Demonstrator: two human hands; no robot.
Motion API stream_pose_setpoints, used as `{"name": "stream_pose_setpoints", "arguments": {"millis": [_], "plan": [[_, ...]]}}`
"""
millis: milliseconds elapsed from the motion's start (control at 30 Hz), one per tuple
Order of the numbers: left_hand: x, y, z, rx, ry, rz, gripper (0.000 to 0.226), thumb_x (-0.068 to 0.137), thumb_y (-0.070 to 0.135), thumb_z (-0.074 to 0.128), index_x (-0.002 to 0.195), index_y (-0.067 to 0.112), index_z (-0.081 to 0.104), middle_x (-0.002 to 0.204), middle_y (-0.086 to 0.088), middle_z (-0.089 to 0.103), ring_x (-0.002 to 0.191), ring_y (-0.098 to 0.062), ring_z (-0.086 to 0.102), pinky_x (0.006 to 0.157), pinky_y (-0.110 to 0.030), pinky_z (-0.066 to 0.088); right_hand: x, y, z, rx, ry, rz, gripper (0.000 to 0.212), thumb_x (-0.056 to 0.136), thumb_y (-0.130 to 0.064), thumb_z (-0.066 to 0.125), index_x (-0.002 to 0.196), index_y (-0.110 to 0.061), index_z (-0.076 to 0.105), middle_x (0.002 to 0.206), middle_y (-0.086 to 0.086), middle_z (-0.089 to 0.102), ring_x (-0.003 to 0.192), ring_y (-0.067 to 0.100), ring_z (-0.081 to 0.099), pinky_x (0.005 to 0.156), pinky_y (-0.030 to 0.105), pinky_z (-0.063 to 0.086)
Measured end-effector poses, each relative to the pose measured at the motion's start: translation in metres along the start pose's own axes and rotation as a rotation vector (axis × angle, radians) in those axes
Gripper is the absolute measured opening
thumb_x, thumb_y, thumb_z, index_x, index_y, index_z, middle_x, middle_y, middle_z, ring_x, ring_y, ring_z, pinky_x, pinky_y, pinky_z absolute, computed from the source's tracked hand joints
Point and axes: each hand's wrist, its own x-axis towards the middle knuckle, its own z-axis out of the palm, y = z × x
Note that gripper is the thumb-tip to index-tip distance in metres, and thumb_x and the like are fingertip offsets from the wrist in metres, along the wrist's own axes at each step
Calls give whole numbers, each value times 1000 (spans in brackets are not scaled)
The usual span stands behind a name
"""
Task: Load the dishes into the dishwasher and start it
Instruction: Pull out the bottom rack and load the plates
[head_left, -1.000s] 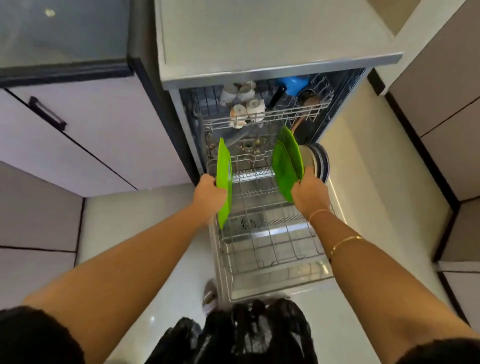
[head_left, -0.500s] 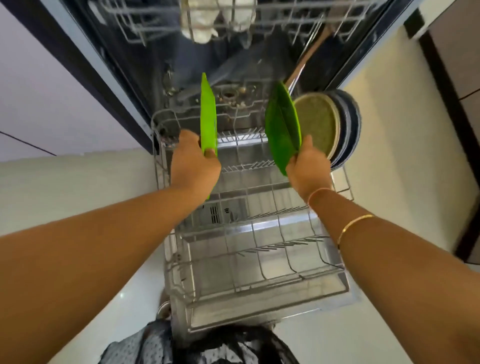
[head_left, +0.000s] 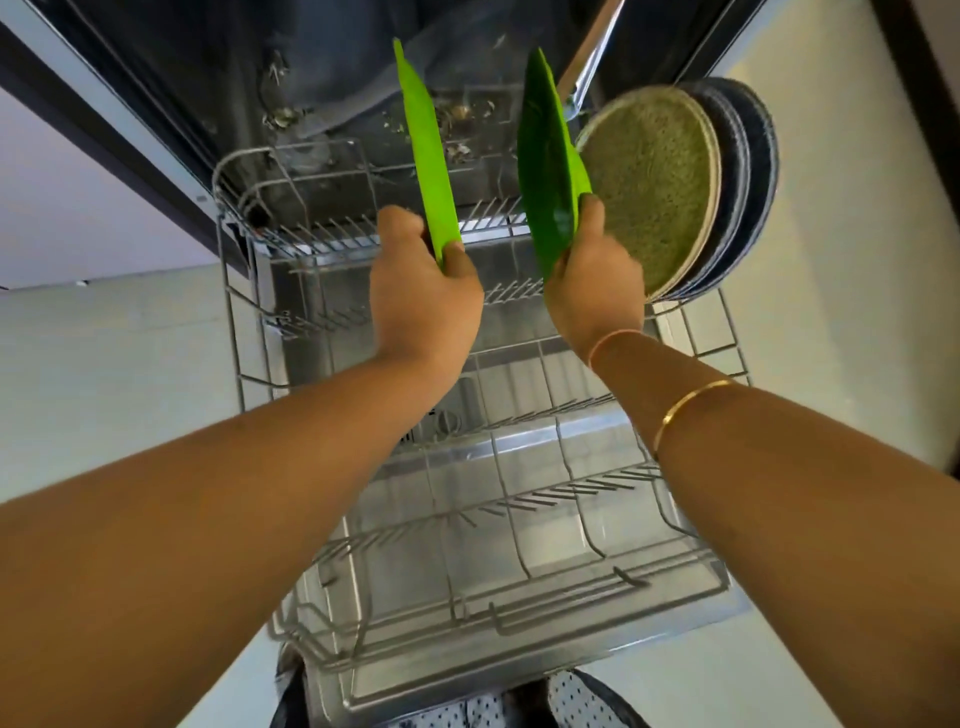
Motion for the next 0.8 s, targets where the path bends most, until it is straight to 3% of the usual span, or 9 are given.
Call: {"name": "stream_pose_setpoints", "arguments": {"millis": [233, 467, 633, 800], "plan": [[-3, -11, 8, -17, 2, 34, 17, 93, 9, 51, 91, 11, 34, 63, 7, 40, 52, -5, 41, 45, -15, 32, 2, 0, 19, 48, -2, 34, 61, 90, -6, 45, 145, -9, 19, 113, 18, 60, 99, 40, 59, 80, 43, 43], [3, -21, 10, -74, 19, -1, 17, 92, 10, 50, 91, 11, 33, 65, 8, 42, 53, -5, 42, 48, -18, 32, -6, 6, 44, 104, -33, 85, 61, 92, -7, 45, 147, -13, 19, 108, 18, 62, 96, 39, 60, 70, 37, 39], [3, -24, 7, -66, 29, -12, 17, 93, 11, 51, 92, 11, 34, 65, 10, 41, 54, -3, 42, 49, -13, 32, -8, 2, 64, 41, -247, 135, 61, 96, -19, 46, 147, -16, 11, 112, 18, 62, 104, 39, 59, 75, 40, 42], [10, -31, 3, -119, 26, -54, 34, 92, 10, 52, 74, 25, 28, 69, 9, 40, 57, 0, 41, 51, -10, 33, -9, 6, 82, 268, -463, 286, 45, 91, -24, 57, 128, -8, 36, 118, 20, 59, 103, 39, 61, 87, 50, 51]]}}
